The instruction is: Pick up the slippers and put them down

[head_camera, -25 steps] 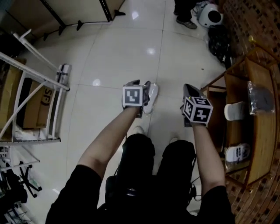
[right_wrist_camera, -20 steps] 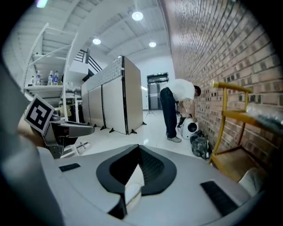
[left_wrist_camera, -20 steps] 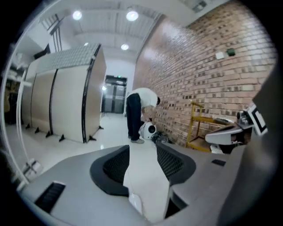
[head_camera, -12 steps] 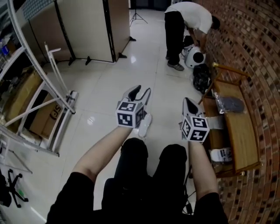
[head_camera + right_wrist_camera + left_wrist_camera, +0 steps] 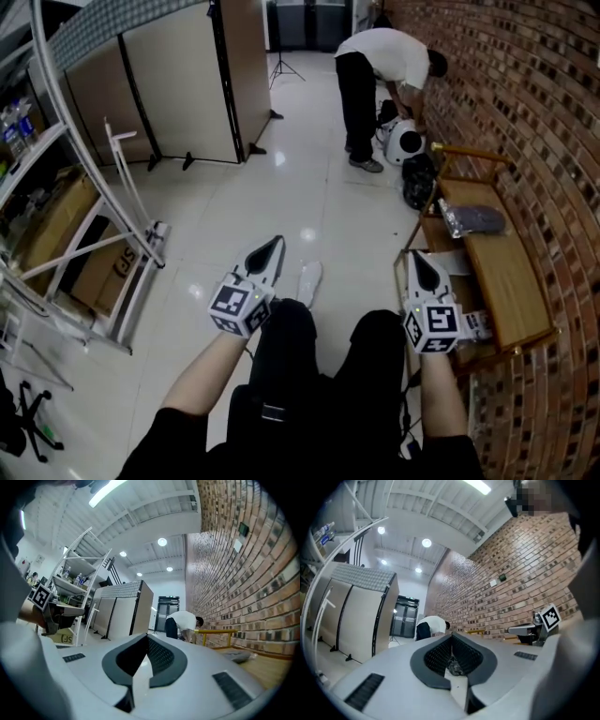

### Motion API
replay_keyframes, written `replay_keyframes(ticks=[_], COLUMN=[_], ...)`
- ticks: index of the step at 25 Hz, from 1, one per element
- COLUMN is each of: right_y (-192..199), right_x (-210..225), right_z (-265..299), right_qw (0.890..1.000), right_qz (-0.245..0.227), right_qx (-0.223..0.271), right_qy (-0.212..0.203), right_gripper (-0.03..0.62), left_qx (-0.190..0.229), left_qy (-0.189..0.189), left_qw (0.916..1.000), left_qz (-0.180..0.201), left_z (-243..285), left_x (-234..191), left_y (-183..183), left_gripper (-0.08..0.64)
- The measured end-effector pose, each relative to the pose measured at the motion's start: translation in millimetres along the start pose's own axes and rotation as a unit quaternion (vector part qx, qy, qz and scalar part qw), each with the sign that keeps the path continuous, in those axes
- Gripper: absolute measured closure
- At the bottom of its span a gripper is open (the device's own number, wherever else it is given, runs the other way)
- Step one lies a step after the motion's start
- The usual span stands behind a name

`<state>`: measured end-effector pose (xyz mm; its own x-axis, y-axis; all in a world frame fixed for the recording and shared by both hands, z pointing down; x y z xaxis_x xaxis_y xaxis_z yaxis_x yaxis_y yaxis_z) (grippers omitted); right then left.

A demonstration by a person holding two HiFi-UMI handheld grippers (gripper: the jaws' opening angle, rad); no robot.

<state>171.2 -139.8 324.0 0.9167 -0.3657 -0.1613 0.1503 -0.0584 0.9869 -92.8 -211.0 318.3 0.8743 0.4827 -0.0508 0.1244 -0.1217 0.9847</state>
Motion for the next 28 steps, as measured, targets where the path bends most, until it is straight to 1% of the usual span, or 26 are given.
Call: replay_keyframes(ticks=[3, 4, 6, 8, 11, 14, 16, 18, 22, 26, 28], right_y=[14.2, 18.6, 24.6, 26.3, 27.9, 27.6, 26.1, 24.1, 24.7, 30.2, 33.5], right_x=[4.8, 7.4, 10.7, 9.8, 5.7, -1.3, -10.1, -19.8, -33.8, -52.2, -61.1], right_z=[-31.0, -38.0, -45.7, -48.5, -52.7, -61.1, -70.8, -87.0, -122.9, -161.0, -183.7], right_qw=[1.000, 0.999, 0.999, 0.998, 0.999, 0.999, 0.999, 1.000, 1.000, 0.999, 0.999], right_qz=[0.018, 0.026, 0.039, 0.044, 0.035, 0.035, 0.029, 0.023, 0.011, 0.030, 0.038], right_qx=[0.001, 0.007, 0.020, 0.022, 0.008, 0.006, 0.012, 0.012, 0.003, 0.010, 0.012], right_qy=[0.020, 0.025, 0.027, 0.029, 0.029, 0.020, 0.011, 0.013, 0.026, 0.025, 0.024], right_gripper=[0.584, 0.583, 0.583, 0.584, 0.584, 0.584, 0.584, 0.584, 0.584, 0.583, 0.584], left_qx=[0.002, -0.001, -0.020, -0.030, -0.021, -0.026, -0.034, -0.037, -0.027, -0.030, -0.031], left_qy=[0.000, -0.002, -0.011, -0.016, -0.019, -0.035, -0.048, -0.060, -0.077, -0.082, -0.082], left_qw=[0.9989, 0.9983, 0.9983, 0.9981, 0.9967, 0.9970, 0.9972, 0.9971, 0.9962, 0.9961, 0.9961], left_qz=[0.048, 0.059, 0.054, 0.051, 0.076, 0.064, 0.046, 0.029, 0.031, 0.014, 0.011], left_z=[-23.1, -27.2, -32.0, -36.1, -50.2, -70.5, -85.1, -101.9, -137.2, -172.4, -189.7], left_x=[-3.4, -4.7, -6.4, -7.4, -1.9, 5.8, 6.6, 5.5, 16.6, 36.1, 43.4], left_y=[9.0, 14.9, 24.9, 30.6, 38.0, 42.1, 40.2, 38.5, 32.3, 23.8, 22.9], left_gripper=[0.560, 0.560, 0.560, 0.560, 0.560, 0.560, 0.560, 0.560, 0.560, 0.560, 0.560])
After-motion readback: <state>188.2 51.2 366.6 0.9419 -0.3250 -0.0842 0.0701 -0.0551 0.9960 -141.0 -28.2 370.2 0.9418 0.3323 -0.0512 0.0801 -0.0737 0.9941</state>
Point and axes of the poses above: the fingertips, and each gripper's own axes: z forward along the fingers, x to its right, y out of its underside, the point moved 1 cm from there along -z, backward along the fingers, and after that the axes turned 15 degrees about -y, right-handed, at the moved point
